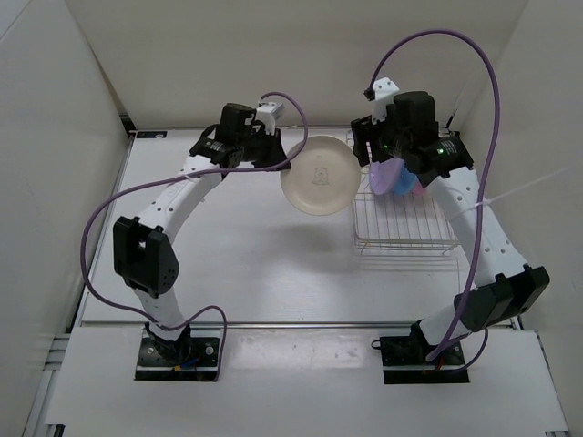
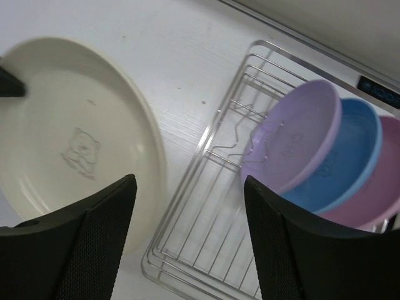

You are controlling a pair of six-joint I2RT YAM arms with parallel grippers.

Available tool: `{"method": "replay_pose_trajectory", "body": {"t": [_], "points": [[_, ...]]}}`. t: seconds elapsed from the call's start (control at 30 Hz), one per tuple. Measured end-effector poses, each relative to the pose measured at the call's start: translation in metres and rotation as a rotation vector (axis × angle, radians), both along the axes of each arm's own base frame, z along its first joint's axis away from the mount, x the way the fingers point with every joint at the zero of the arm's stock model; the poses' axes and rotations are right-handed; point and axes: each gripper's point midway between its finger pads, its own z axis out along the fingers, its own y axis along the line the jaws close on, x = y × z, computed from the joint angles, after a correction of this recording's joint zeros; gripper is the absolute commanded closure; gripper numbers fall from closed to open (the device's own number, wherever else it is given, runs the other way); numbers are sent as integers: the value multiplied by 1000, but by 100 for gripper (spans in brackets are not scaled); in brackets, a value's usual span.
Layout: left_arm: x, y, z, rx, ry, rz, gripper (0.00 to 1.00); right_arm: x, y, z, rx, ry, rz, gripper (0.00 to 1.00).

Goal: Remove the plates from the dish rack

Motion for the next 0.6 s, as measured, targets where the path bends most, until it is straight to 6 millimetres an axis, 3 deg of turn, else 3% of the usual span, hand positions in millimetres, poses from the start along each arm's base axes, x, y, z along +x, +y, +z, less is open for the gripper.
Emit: {"method": "replay_pose_trajectory", "body": {"t": [0.1,0.23,0.37,0.6], "points": [[13,28,0,11,-7,85,89,9,-17,0,-41,-22,-95,19],[43,87,-16,59,-5,259,89,20,-44,5,-79,-54,-218,17],[54,131,-57,95,90,355,89,27,-71,6,-122,-73,-328,18],[53,162,-155,94,353,378,89,37,-95,13,-209,-128,-424,20]]}}
